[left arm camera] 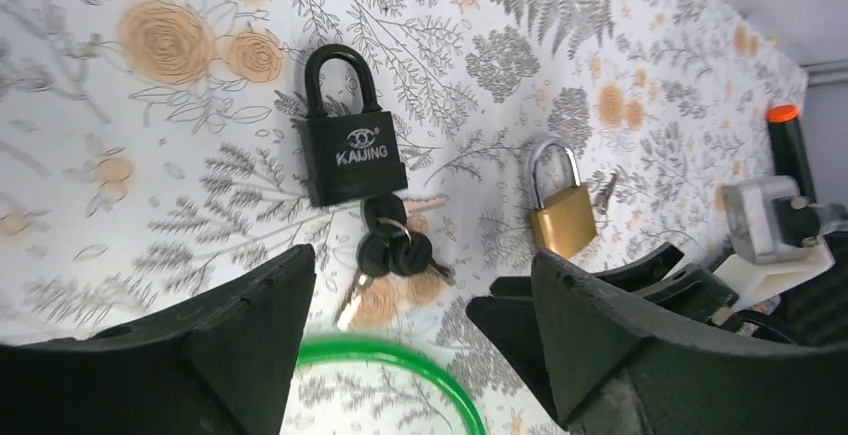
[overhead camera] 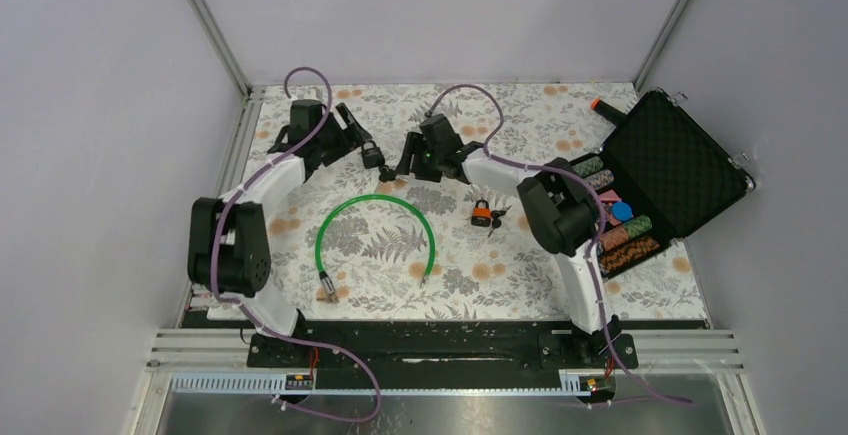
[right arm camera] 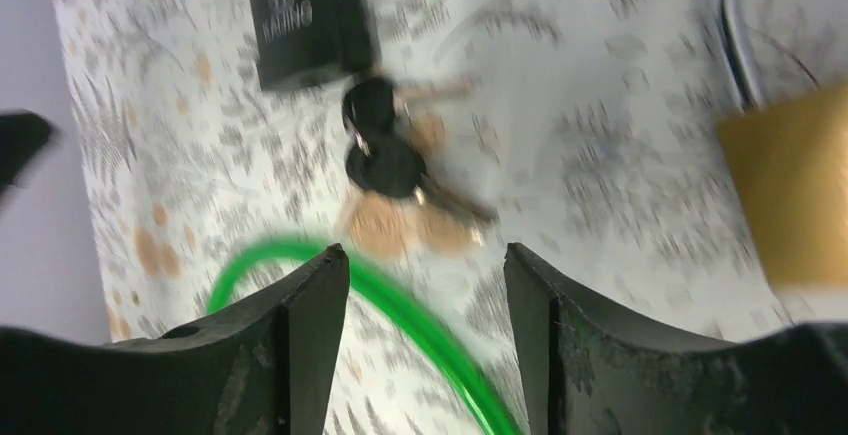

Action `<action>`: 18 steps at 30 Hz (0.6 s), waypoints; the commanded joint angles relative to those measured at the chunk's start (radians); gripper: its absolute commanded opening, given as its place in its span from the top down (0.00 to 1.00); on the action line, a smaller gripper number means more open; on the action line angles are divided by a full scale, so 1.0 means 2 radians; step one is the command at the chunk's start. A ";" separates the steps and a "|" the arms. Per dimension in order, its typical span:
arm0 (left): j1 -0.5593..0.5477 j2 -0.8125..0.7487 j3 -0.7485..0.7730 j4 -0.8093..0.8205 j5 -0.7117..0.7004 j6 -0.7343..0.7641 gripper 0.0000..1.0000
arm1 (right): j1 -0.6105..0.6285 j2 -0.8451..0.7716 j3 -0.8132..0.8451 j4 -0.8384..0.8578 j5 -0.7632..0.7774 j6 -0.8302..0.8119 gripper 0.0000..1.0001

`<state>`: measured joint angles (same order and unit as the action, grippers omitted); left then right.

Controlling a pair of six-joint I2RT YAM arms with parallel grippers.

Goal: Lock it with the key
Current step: Place the key at the center of the board, then pick up the lock from the center of the board.

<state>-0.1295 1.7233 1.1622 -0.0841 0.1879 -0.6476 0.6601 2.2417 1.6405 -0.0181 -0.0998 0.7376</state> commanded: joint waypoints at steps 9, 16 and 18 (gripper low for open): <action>0.003 -0.240 -0.088 -0.087 -0.053 0.020 0.01 | 0.056 -0.169 -0.146 -0.129 0.040 -0.267 0.33; 0.003 -0.338 -0.085 -0.120 -0.044 0.028 0.01 | 0.085 -0.108 -0.075 -0.201 0.084 -0.281 0.36; 0.003 -0.355 -0.083 -0.126 -0.039 0.032 0.01 | 0.091 -0.095 -0.061 -0.208 0.090 -0.285 0.38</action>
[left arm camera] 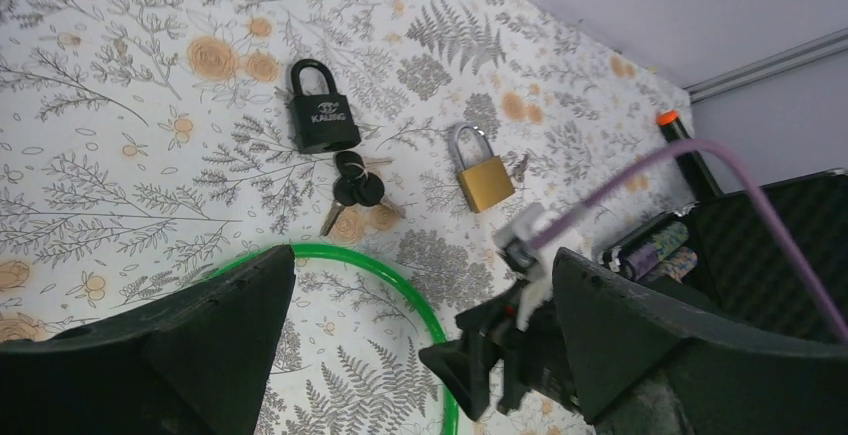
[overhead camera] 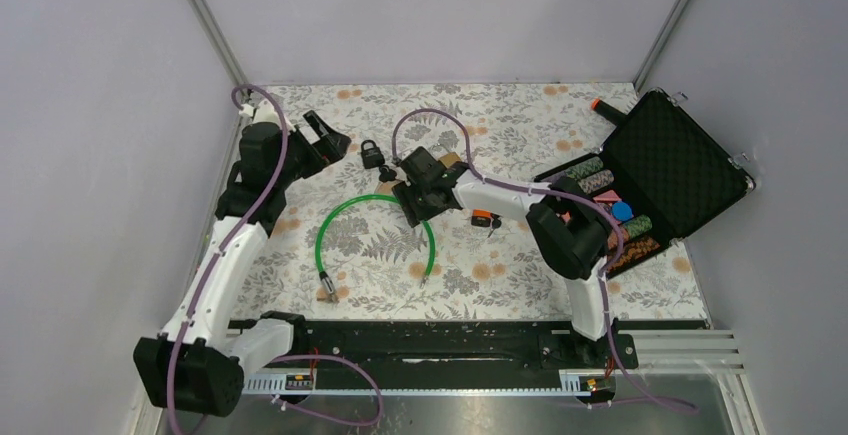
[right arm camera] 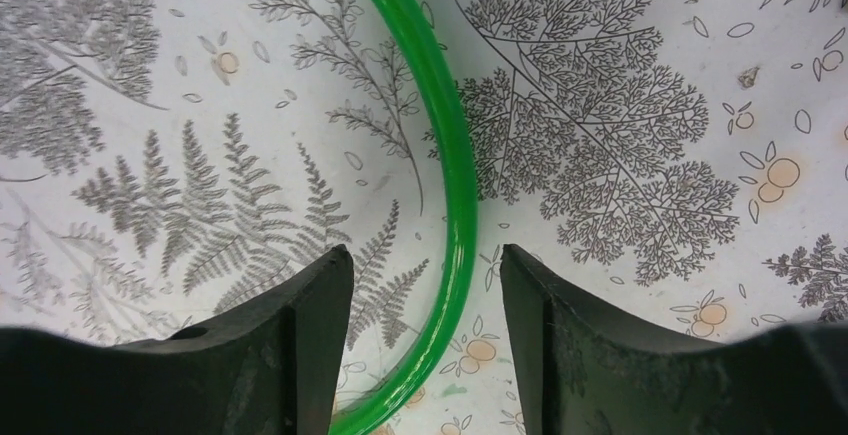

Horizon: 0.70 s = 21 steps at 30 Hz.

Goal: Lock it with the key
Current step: Pick up the lock from the center of the board.

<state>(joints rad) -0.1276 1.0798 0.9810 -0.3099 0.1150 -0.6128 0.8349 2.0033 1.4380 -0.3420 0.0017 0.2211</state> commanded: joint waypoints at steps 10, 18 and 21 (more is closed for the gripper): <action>0.002 -0.064 0.012 -0.031 0.005 0.024 0.01 | 0.011 0.076 0.085 -0.091 0.075 -0.028 0.54; 0.002 -0.068 0.008 -0.029 0.019 0.023 0.01 | 0.011 0.075 0.093 -0.107 0.077 -0.042 1.00; 0.002 -0.068 0.007 -0.029 0.024 0.024 0.01 | 0.012 0.055 0.093 -0.104 0.095 -0.057 1.00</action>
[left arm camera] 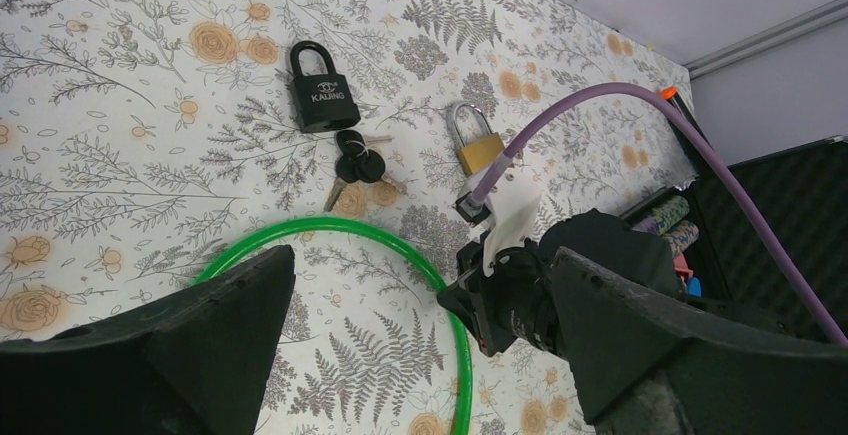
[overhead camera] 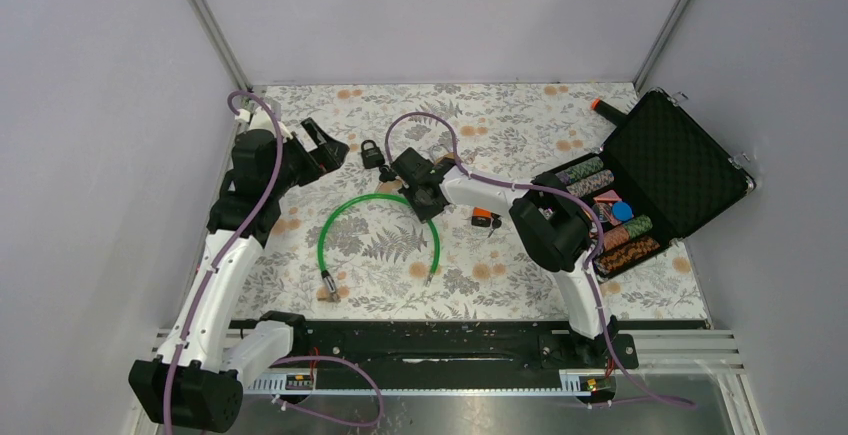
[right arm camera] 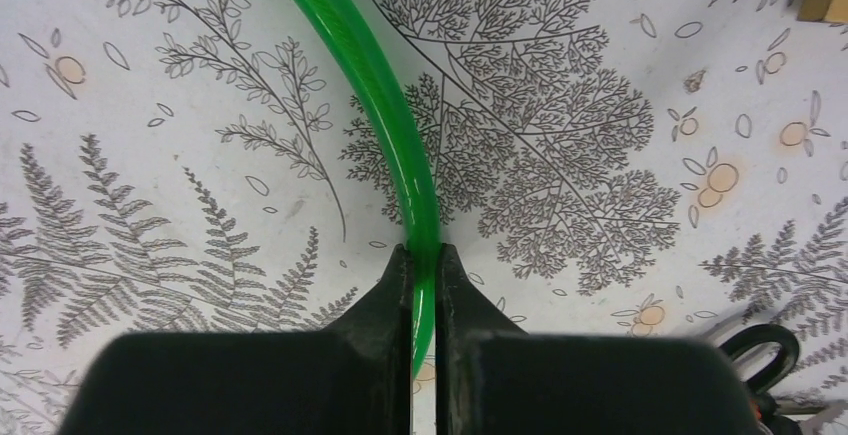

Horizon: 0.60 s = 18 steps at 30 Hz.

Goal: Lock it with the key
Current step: Pick up the lock from the center of the board.

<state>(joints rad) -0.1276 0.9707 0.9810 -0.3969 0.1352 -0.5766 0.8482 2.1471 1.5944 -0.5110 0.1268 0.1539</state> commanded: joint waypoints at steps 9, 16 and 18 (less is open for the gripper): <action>0.002 -0.005 -0.006 0.038 0.065 0.018 0.01 | 0.020 -0.179 -0.081 0.066 0.124 -0.098 1.00; 0.001 0.015 -0.016 0.083 0.141 0.019 0.01 | 0.021 -0.323 -0.185 0.158 0.132 -0.121 1.00; -0.001 0.020 -0.026 0.101 0.152 0.021 0.01 | 0.021 -0.357 -0.206 0.178 0.127 -0.120 1.00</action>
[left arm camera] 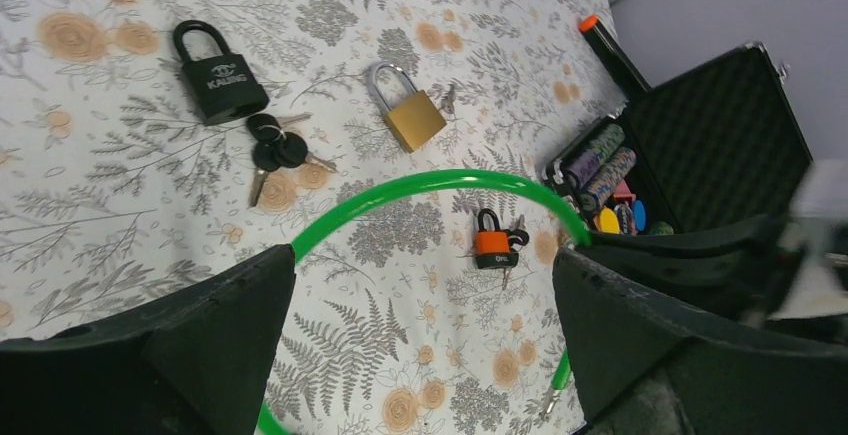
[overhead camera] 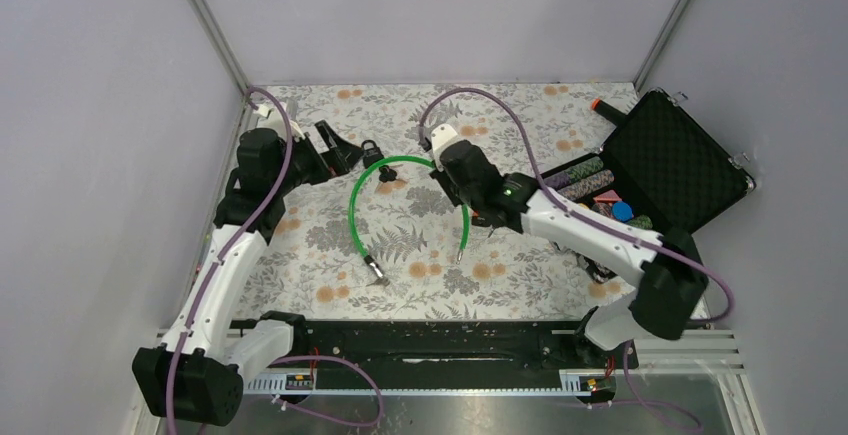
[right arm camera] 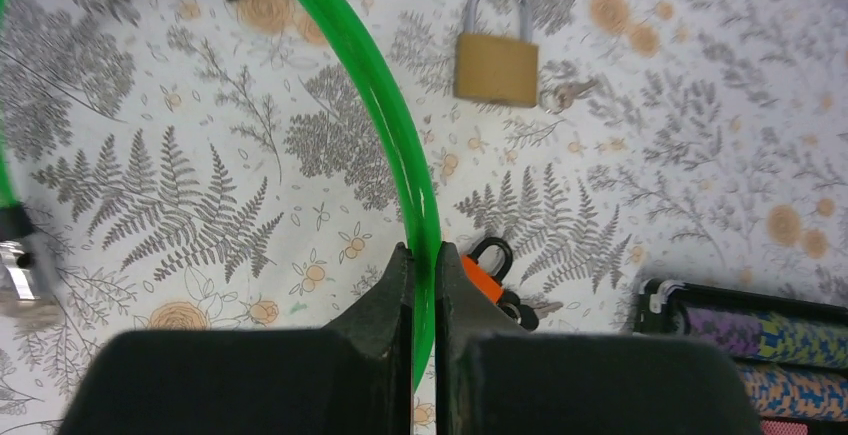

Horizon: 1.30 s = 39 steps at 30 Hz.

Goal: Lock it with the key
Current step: Pick up the lock from the center of the board.

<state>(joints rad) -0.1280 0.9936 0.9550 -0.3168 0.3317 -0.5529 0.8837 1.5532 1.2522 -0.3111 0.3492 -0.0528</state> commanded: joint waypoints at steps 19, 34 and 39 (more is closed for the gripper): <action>-0.078 0.102 -0.130 0.286 0.049 0.076 0.08 | 0.003 -0.183 -0.107 0.116 -0.036 0.008 1.00; -0.077 0.124 -0.131 0.330 0.065 0.082 1.00 | 0.003 -0.207 -0.129 0.122 -0.030 0.023 1.00; -0.078 0.081 -0.107 0.335 0.108 0.086 1.00 | 0.003 -0.222 -0.130 0.111 -0.011 0.038 1.00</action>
<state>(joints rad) -0.2966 1.2507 0.6781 0.2413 0.5022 -0.3698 0.8825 1.1637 0.9894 -0.1165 0.3023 -0.0132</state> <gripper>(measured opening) 0.136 0.056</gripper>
